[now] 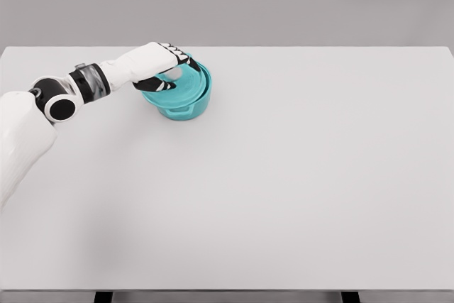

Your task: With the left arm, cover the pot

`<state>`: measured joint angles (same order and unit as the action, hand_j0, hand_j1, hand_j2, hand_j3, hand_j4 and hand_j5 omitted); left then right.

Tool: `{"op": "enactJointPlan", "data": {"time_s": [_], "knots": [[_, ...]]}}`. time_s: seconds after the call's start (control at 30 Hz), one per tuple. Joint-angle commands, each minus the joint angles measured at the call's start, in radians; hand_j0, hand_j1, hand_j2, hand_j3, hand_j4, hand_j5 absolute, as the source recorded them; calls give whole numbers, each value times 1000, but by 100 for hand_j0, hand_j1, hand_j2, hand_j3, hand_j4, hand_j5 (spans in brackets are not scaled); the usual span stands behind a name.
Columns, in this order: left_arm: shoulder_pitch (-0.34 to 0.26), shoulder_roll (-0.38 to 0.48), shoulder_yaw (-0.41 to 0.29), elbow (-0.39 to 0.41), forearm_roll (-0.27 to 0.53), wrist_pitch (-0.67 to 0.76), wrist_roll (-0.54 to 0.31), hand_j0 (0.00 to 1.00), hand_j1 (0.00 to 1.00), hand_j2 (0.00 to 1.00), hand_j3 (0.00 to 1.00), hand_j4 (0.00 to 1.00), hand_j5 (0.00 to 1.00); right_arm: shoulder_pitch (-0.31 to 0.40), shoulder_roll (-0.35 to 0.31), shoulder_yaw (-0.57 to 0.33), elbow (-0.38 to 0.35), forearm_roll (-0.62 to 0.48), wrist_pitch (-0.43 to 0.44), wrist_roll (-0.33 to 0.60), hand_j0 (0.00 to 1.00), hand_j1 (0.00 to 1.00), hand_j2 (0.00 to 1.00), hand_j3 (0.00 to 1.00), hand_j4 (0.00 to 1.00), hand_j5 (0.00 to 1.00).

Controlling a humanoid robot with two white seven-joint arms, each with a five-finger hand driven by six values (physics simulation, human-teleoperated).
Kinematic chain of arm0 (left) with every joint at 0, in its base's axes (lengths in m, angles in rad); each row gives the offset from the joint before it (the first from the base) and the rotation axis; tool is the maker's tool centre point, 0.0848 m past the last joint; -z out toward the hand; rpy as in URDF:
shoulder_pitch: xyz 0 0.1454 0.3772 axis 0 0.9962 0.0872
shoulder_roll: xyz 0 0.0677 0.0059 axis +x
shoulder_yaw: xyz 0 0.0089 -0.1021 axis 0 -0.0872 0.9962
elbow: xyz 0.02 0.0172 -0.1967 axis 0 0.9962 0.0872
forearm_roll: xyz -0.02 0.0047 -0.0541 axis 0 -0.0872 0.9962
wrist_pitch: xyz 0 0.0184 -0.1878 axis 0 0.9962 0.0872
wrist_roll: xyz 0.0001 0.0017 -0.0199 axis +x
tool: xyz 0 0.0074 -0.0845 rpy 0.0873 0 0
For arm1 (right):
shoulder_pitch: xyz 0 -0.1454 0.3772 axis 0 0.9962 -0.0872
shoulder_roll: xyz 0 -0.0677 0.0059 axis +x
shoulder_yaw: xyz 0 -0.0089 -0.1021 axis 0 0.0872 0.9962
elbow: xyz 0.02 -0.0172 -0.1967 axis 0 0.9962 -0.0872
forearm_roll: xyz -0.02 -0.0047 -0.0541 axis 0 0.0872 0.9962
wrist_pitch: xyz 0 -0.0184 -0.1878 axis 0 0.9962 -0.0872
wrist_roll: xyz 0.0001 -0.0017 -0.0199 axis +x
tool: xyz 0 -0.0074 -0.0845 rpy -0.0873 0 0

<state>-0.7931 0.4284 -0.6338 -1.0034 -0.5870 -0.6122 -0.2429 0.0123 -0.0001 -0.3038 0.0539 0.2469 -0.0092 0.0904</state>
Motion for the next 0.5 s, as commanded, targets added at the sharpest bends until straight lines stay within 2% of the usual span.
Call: {"op": "enactJointPlan", "data": {"time_s": [0.0,0.47], "knots": [[0,3,2,-4,9,1,1,74,74,74,74,74,74,0,0,0,0,0,0,0,100,100,100,100,100,100],[-3,10,8,-9,15,1,1,74,74,74,74,74,74,0,0,0,0,0,0,0,100,100,100,100,100,100]]}}
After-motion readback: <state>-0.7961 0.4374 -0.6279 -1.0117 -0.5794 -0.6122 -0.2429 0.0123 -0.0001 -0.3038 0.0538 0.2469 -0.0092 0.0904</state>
